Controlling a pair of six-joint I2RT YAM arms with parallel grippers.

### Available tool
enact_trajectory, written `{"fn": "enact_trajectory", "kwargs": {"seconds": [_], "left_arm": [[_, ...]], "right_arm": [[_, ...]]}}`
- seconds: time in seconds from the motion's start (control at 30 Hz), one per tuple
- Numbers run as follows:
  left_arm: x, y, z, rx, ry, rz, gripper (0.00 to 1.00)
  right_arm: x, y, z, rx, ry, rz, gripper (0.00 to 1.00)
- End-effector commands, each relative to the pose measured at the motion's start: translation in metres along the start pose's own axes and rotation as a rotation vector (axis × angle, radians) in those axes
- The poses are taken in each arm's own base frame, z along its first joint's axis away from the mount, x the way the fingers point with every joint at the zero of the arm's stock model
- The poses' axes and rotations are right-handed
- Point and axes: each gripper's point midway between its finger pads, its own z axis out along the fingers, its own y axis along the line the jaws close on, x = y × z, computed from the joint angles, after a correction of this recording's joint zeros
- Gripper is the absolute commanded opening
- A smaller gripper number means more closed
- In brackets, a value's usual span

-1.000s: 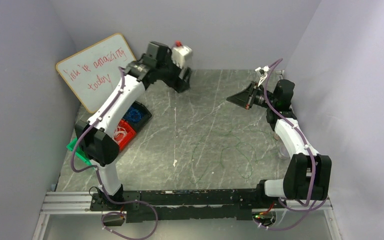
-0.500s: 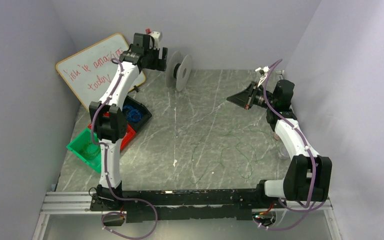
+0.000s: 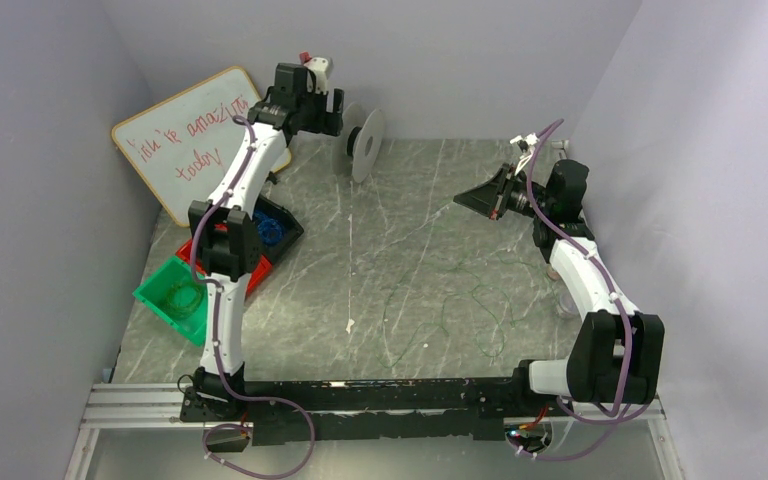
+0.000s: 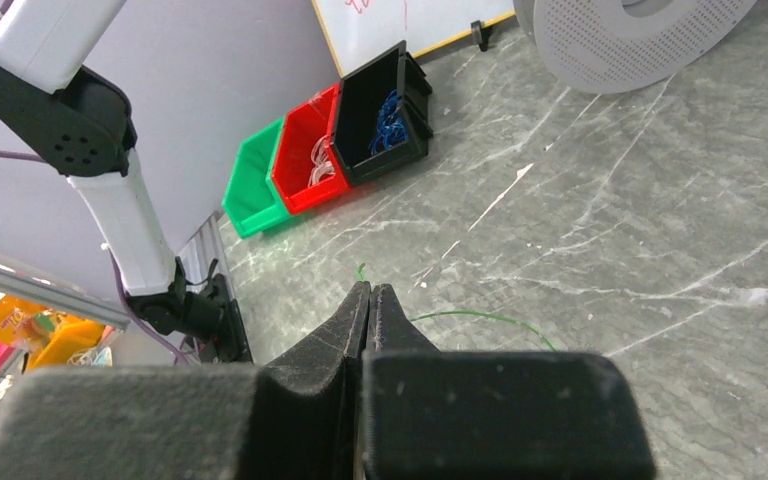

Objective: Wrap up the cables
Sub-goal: Pick up the cable reel from the center of the board.

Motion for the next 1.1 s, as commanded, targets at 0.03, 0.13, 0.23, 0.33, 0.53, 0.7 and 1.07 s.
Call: {"fn": "enact_trajectory", "kwargs": {"seconds": [0.03, 0.13, 0.23, 0.33, 0.53, 0.7, 1.07], "left_arm": [[-0.025, -0.008, 0.004, 0.047, -0.095, -0.002, 0.87], [-0.016, -0.009, 0.022, 0.06, -0.088, -0.015, 0.84], [-0.014, -0.009, 0.035, 0.065, -0.096, -0.018, 0.78], [-0.013, -0.005, 0.045, 0.049, -0.106, -0.017, 0.65], [-0.013, -0.008, 0.051, 0.055, -0.117, -0.053, 0.28], [-0.004, -0.01, 0.04, 0.002, -0.077, -0.264, 0.03], [0.006, -0.08, -0.045, 0.22, 0.134, -0.784, 0.03]], "right_arm": [[-0.011, 0.007, -0.003, 0.006, -0.03, -0.074, 0.0], [-0.012, 0.008, -0.004, 0.01, -0.032, -0.083, 0.0], [-0.012, 0.008, -0.004, 0.015, -0.032, -0.091, 0.0], [-0.012, 0.007, -0.004, 0.017, -0.031, -0.093, 0.0], [-0.008, 0.0, -0.002, 0.026, -0.023, -0.071, 0.0], [-0.005, -0.008, 0.001, 0.042, -0.018, -0.05, 0.0], [0.004, -0.017, 0.012, 0.085, 0.004, -0.035, 0.0]]}}
